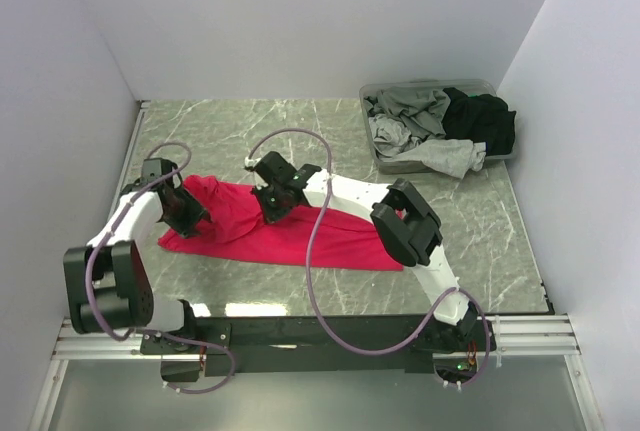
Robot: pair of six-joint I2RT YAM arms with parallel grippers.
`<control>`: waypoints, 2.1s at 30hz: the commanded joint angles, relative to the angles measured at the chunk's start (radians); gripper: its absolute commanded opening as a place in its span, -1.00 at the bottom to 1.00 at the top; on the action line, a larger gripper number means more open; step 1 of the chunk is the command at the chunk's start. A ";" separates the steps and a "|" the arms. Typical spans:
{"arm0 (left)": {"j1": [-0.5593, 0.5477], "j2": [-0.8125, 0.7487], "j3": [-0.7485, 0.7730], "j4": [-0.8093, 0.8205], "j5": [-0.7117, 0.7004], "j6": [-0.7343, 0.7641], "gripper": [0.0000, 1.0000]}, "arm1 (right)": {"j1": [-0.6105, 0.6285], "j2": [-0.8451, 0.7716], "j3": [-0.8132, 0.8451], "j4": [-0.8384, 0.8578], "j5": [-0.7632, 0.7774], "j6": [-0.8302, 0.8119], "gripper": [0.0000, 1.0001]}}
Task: Fold and stack the t-shirts
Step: Fold the tshirt
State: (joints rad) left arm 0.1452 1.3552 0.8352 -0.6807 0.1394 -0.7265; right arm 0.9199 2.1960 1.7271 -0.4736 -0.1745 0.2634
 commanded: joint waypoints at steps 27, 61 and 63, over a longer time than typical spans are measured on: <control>-0.050 0.160 -0.070 0.125 0.134 0.033 -0.65 | -0.021 -0.021 0.034 -0.025 -0.040 0.000 -1.00; -0.050 0.015 -0.119 0.001 0.108 0.013 -0.99 | -0.009 -0.099 -0.081 -0.040 -0.095 -0.001 -1.00; -0.049 0.004 -0.116 -0.005 0.104 0.013 -0.65 | -0.010 -0.099 -0.089 -0.042 -0.094 -0.003 -0.92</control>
State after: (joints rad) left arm 0.0982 1.3705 0.7219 -0.6773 0.2375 -0.7162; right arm 0.9031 2.1468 1.6596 -0.5049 -0.2642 0.2684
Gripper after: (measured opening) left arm 0.129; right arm 0.023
